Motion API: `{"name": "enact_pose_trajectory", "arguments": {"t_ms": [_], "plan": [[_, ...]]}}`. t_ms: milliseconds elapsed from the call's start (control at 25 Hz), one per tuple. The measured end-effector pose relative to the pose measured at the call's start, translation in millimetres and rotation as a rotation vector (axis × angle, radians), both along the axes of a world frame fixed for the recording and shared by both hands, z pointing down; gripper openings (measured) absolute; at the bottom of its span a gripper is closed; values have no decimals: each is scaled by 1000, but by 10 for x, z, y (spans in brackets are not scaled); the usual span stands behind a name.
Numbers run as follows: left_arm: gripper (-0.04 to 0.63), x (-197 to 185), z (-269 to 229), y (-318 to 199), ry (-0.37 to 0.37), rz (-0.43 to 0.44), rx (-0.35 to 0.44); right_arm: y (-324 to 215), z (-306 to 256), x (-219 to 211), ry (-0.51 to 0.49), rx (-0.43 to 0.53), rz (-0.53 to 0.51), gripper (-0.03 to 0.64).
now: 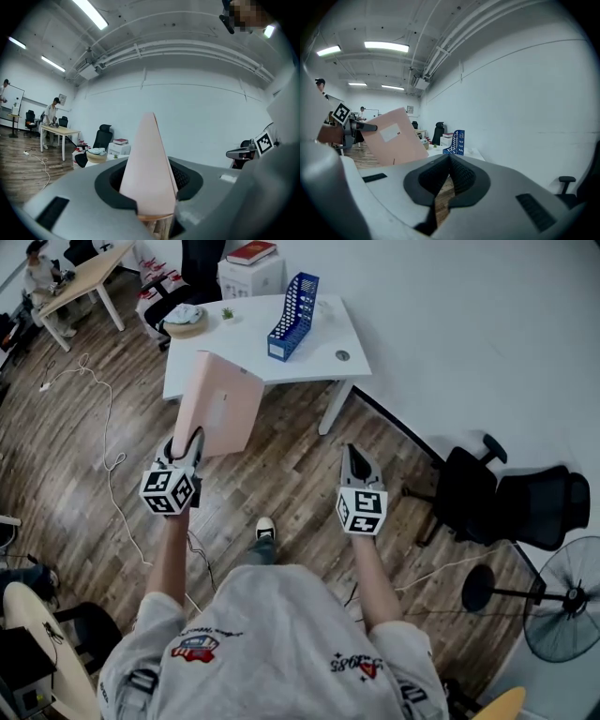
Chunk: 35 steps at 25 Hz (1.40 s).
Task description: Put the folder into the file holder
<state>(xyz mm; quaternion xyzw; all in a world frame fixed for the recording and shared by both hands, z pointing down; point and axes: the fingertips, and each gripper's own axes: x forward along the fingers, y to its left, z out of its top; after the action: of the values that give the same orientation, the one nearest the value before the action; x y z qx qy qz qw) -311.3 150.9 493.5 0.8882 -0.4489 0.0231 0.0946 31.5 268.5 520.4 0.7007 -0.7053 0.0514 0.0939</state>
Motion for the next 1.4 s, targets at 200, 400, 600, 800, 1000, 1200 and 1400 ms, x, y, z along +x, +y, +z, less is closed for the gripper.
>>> {"name": "enact_pose_trajectory", "arguments": {"t_ms": [200,400,600,800,1000,1200,1400], "plan": [[149,9,-30,-699,13,-2,2,-669,-71,-26,14,-6,-5,-8],[149,-32,0,-1321,33,-11,-12,-1213,-125,-73,21,9,-3,-8],[149,-8,1,-1797,40,-11,-12,-1599,-51,21,16,-3,18,-8],[149,41,-10,-2175,37,-14,-6,-1934,26,74,1,-12,19,-8],[149,124,11,-2534,36,-36,-11,-2337,135,192,-17,-18,5,-8],[149,165,-87,-2845,20,-77,8,-2898,129,244,-42,-9,-44,-8],[149,262,-170,-3323,13,-153,24,-3690,140,377,-71,13,-129,-8]]}}
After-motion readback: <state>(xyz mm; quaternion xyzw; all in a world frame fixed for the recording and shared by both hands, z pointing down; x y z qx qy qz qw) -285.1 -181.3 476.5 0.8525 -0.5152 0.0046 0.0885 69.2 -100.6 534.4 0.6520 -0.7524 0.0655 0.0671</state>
